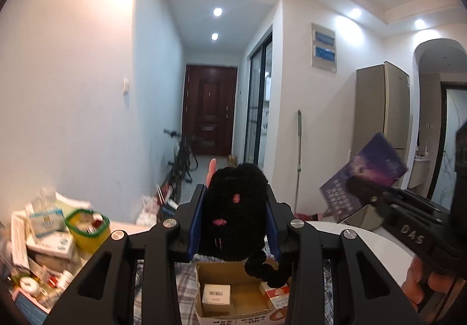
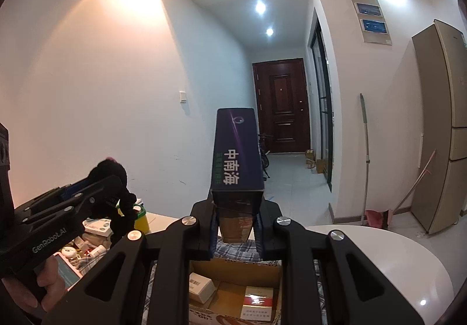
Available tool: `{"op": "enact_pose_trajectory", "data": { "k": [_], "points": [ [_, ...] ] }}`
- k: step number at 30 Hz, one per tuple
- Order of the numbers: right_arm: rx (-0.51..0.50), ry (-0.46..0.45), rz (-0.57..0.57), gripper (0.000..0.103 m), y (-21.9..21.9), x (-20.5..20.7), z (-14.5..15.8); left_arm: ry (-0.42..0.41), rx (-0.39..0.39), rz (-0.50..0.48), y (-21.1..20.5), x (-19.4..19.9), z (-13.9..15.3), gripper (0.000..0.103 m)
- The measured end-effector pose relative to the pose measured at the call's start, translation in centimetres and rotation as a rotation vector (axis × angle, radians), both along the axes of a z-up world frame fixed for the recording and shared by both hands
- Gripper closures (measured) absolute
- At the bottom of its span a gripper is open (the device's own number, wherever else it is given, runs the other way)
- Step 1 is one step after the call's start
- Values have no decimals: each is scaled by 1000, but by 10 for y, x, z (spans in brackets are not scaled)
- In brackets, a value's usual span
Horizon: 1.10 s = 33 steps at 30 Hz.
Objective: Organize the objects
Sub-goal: 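Lift both held items and carry them over the cardboard box, then lower the black toy into the box and open the left gripper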
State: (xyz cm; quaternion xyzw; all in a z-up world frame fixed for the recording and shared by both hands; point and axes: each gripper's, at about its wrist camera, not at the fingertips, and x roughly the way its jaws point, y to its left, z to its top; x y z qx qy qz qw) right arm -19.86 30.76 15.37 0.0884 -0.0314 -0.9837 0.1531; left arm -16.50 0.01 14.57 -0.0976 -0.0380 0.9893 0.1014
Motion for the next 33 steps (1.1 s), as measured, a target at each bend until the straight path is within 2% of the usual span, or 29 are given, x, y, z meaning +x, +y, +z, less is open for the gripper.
{"op": "enact_pose_trajectory", "data": {
  "k": [3,7,14,19,23,28,33],
  "points": [
    [11,-7,-32,84,2,-6,-4,-21,-1,-3,-1,-15,-7,64],
    [46,-26,-88,84,0,-20,-13,-11,-55,-26,5,-31,-19,64],
    [38,-133,-69,84,1,-48,-32,-56,-74,-43,12,-64,-44,64],
    [29,-173,-67,84,6,-57,-41,-47,-114,-35,17,-78,-57,64],
    [32,-190,-73,84,7,-60,-44,-73,-72,-44,12,-88,-64,64],
    [56,-205,-67,84,3,-64,-46,-117,-44,-11,7,-91,-61,64],
    [64,-232,-49,84,-1,-66,-50,-210,25,-66,3,-98,-63,64]
  ]
}}
